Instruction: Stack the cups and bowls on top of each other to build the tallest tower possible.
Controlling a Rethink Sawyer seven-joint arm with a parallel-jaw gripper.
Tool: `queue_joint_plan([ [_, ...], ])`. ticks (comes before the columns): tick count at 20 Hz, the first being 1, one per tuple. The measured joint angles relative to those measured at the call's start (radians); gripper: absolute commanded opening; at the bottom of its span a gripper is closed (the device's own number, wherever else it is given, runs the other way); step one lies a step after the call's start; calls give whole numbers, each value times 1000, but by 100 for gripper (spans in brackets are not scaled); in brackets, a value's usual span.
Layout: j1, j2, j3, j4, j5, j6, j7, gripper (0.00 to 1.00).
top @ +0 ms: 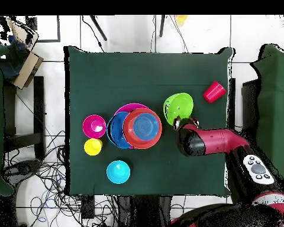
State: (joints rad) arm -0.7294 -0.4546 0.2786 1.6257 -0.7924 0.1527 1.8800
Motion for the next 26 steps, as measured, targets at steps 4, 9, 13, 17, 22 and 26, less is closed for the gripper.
queue_joint_plan([
  [4,13,30,-23,0,-8,-28,0,100],
  [9,14,31,-29,0,-7,-45,0,100],
  [13,14,28,-29,0,-8,-45,0,100],
  [17,14,16,-29,1,-8,-44,0,100],
  [22,8,-27,-28,17,-4,-37,0,100],
  [26,-1,-77,-21,28,18,-1,0,100],
])
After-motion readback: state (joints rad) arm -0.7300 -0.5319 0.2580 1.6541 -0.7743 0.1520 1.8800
